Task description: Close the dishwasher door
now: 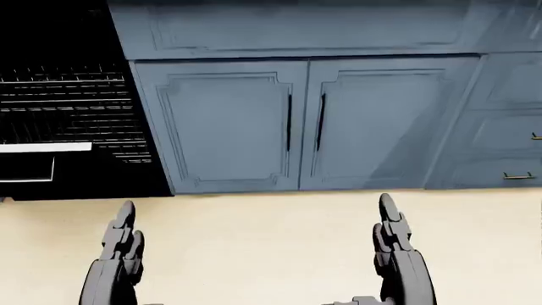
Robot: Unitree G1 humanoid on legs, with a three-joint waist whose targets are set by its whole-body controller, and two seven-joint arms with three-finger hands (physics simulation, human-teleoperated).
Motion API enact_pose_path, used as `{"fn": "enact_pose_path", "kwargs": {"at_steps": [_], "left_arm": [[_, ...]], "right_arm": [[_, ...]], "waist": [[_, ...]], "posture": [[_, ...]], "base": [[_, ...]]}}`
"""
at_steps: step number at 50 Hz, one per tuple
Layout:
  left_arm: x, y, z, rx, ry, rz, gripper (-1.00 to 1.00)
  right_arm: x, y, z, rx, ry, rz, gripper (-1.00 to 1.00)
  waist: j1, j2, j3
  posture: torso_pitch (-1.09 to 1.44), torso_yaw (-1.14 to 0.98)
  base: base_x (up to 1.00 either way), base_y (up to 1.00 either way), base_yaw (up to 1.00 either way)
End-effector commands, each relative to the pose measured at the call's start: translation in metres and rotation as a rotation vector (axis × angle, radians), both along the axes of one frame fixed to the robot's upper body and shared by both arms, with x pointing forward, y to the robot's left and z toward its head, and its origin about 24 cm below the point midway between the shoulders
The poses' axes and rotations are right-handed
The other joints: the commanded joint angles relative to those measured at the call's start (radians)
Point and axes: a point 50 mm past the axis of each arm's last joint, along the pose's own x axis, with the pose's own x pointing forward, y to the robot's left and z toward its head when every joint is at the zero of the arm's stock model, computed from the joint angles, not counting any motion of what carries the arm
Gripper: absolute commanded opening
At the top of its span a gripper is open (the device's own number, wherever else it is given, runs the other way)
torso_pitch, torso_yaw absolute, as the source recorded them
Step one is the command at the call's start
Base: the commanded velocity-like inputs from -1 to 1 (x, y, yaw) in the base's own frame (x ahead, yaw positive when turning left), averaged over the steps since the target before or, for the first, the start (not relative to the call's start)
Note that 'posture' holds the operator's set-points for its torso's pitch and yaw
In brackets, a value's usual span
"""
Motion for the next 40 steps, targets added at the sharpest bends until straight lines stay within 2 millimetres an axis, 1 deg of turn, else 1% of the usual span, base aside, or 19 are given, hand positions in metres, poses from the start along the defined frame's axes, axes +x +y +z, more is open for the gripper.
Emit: {"fn": "enact_pose_path", "kwargs": {"at_steps": [1, 2, 3, 4, 5, 6, 7, 8, 13, 17, 18, 19, 21, 25, 26, 27, 28, 34, 40], "left_arm": [[0.017, 0.002, 0.029, -0.014, -0.171, 0.017, 1.00], [0.018, 0.003, 0.028, -0.014, -0.177, 0.026, 1.00], [0.018, 0.005, 0.030, -0.019, -0.188, 0.039, 1.00], [0.019, 0.006, 0.030, -0.027, -0.189, 0.044, 1.00], [0.020, 0.007, 0.029, -0.025, -0.189, 0.048, 1.00], [0.021, 0.009, 0.029, -0.026, -0.195, 0.057, 1.00], [0.021, 0.009, 0.029, -0.025, -0.199, 0.058, 1.00], [0.020, 0.007, 0.027, -0.020, -0.200, 0.052, 1.00], [0.016, 0.004, 0.027, -0.015, -0.210, 0.044, 1.00], [0.015, 0.003, 0.027, -0.013, -0.210, 0.043, 1.00], [0.016, 0.004, 0.026, -0.013, -0.208, 0.043, 1.00], [0.016, 0.003, 0.025, -0.012, -0.208, 0.042, 1.00], [0.015, 0.003, 0.025, -0.012, -0.207, 0.040, 1.00], [0.015, 0.002, 0.025, -0.011, -0.207, 0.037, 1.00], [0.015, 0.002, 0.024, -0.010, -0.206, 0.036, 1.00], [0.015, 0.002, 0.024, -0.010, -0.206, 0.035, 1.00], [0.015, 0.002, 0.024, -0.009, -0.205, 0.033, 1.00], [0.015, 0.000, 0.022, -0.005, -0.202, 0.027, 1.00], [0.014, 0.000, 0.021, -0.002, -0.201, 0.023, 1.00]], "right_arm": [[0.014, 0.000, 0.032, -0.054, -0.164, -0.009, 1.00], [0.015, 0.001, 0.032, -0.051, -0.167, -0.005, 1.00], [0.017, 0.001, 0.030, -0.057, -0.167, -0.015, 1.00], [0.019, 0.002, 0.028, -0.058, -0.159, -0.014, 1.00], [0.020, 0.004, 0.025, -0.059, -0.147, -0.003, 1.00], [0.022, 0.006, 0.025, -0.061, -0.142, 0.005, 1.00], [0.022, 0.006, 0.024, -0.063, -0.142, 0.004, 1.00], [0.022, 0.005, 0.023, -0.069, -0.139, 0.004, 1.00], [0.020, 0.003, 0.022, -0.074, -0.136, 0.000, 1.00], [0.020, 0.007, 0.020, -0.071, -0.129, 0.004, 1.00], [0.020, 0.006, 0.021, -0.083, -0.133, -0.006, 1.00], [0.021, 0.002, 0.016, -0.149, -0.080, -0.048, 1.00], [0.018, 0.004, 0.020, -0.100, -0.110, -0.031, 1.00], [0.018, 0.004, 0.018, -0.108, -0.098, -0.026, 1.00], [0.018, 0.005, 0.019, -0.109, -0.099, -0.023, 1.00], [0.018, 0.005, 0.019, -0.110, -0.100, -0.021, 1.00], [0.018, 0.005, 0.019, -0.109, -0.099, -0.021, 1.00], [0.019, 0.005, 0.018, -0.110, -0.099, -0.019, 1.00], [0.019, 0.006, 0.018, -0.113, -0.102, -0.012, 1.00]], "waist": [[-0.002, -0.008, -0.001], [0.002, -0.008, -0.032], [0.007, -0.002, -0.062], [0.008, -0.002, -0.053], [0.005, -0.005, -0.018], [0.005, -0.007, -0.041], [0.005, -0.007, -0.070], [0.005, -0.007, -0.077], [0.009, -0.004, -0.081], [0.008, -0.003, -0.085], [0.007, -0.003, -0.086], [0.008, -0.003, -0.087], [0.008, -0.003, -0.091], [0.009, -0.003, -0.093], [0.010, 0.003, -0.109], [0.011, 0.004, -0.095], [0.010, 0.004, -0.087], [0.017, 0.002, -0.074], [0.022, 0.010, -0.067]], "posture": [[0.00, 0.00], [0.00, 0.00], [0.00, 0.00], [0.00, 0.00], [0.00, 0.00], [0.00, 0.00], [0.00, 0.00], [0.00, 0.00], [0.00, 0.00], [0.00, 0.00], [0.00, 0.00], [0.00, 0.00], [0.00, 0.00], [0.00, 0.00], [0.00, 0.00], [0.00, 0.00], [0.00, 0.00], [0.00, 0.00], [0.00, 0.00]], "base": [[0.00, 0.00, 0.00], [0.00, 0.00, 0.00], [0.00, 0.00, 0.00], [0.00, 0.00, 0.00], [0.00, 0.00, 0.00], [0.00, 0.00, 0.00], [0.00, 0.00, 0.00], [0.00, 0.00, 0.00], [0.00, 0.00, 0.00], [0.00, 0.00, 0.00], [0.00, 0.00, 0.00], [0.00, 0.00, 0.00], [0.00, 0.00, 0.00], [0.00, 0.00, 0.00], [0.00, 0.00, 0.08], [0.00, 0.00, 0.12], [0.00, 0.00, 0.14], [0.00, 0.00, 0.32], [0.00, 0.00, 0.34]]}}
